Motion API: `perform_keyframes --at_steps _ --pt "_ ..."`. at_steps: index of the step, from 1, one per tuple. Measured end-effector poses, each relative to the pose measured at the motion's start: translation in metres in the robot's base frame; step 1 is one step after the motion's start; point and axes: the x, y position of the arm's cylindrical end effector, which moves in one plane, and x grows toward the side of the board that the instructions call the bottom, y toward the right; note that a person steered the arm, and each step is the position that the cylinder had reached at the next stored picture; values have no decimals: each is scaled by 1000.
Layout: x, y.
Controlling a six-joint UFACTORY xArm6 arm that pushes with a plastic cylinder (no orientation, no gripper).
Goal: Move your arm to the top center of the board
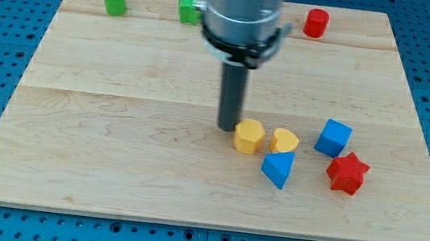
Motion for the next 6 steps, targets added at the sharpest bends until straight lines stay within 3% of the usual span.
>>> perform_keyframes --at_steps 1,2,6 --pt "-2 -3" --pt "-34 -62" --pt "-230 -26"
